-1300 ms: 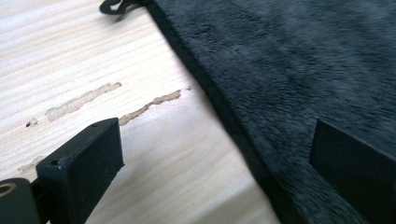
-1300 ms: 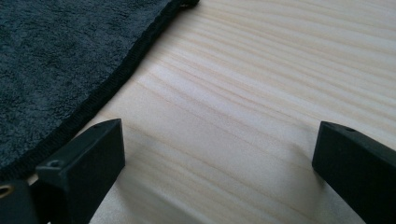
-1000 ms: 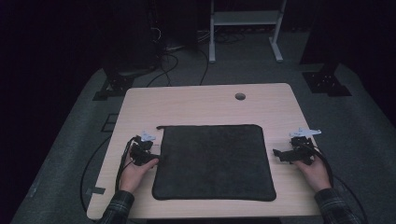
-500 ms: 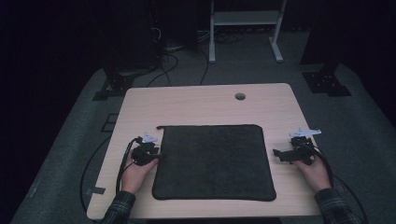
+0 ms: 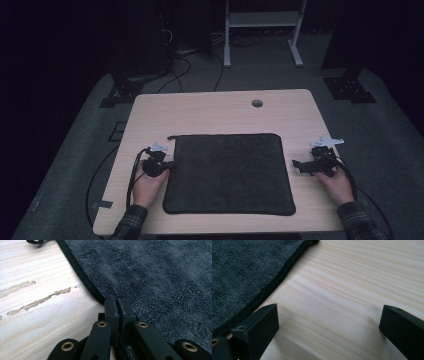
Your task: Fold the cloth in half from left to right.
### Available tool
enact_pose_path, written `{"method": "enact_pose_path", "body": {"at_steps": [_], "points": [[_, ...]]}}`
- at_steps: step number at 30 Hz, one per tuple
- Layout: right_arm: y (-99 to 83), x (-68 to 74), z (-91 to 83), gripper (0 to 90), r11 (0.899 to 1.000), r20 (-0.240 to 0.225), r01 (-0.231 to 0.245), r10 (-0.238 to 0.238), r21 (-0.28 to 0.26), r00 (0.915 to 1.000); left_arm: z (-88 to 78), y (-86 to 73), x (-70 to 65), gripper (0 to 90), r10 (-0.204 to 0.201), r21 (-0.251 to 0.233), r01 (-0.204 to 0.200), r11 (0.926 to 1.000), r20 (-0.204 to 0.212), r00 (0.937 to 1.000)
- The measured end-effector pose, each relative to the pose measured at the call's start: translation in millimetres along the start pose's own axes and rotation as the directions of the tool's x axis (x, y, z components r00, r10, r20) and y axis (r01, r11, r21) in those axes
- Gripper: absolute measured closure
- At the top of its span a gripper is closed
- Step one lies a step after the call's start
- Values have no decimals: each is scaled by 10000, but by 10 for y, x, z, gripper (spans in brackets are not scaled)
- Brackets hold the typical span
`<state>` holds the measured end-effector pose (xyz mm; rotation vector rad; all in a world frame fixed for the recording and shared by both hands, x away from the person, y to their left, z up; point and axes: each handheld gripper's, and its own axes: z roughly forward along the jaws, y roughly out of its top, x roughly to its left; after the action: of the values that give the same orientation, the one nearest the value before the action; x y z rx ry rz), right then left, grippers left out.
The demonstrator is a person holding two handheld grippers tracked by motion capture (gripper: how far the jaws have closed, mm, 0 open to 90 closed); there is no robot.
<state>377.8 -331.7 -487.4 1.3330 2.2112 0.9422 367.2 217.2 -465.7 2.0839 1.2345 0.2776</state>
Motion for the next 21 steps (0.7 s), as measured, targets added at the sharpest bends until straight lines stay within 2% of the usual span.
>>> {"method": "enact_pose_path", "body": {"at_steps": [6,10,16,21], "points": [[-1,-2,-1,17,10000,-9,35,-35,6,10000,-78,3,78,875,-305,-88,307,9995,184,9994],[-1,-2,-1,17,10000,-9,36,-36,4,10000,-102,1,109,875,-365,-81,366,9993,189,9992],[-2,-1,-2,17,10000,-15,45,-45,9,10000,-201,-13,239,875,-632,-116,631,9979,-72,9980],[-2,-1,-2,17,10000,-16,40,-40,9,10000,-277,-47,377,875,-1007,-150,1005,9948,-177,9948]]}}
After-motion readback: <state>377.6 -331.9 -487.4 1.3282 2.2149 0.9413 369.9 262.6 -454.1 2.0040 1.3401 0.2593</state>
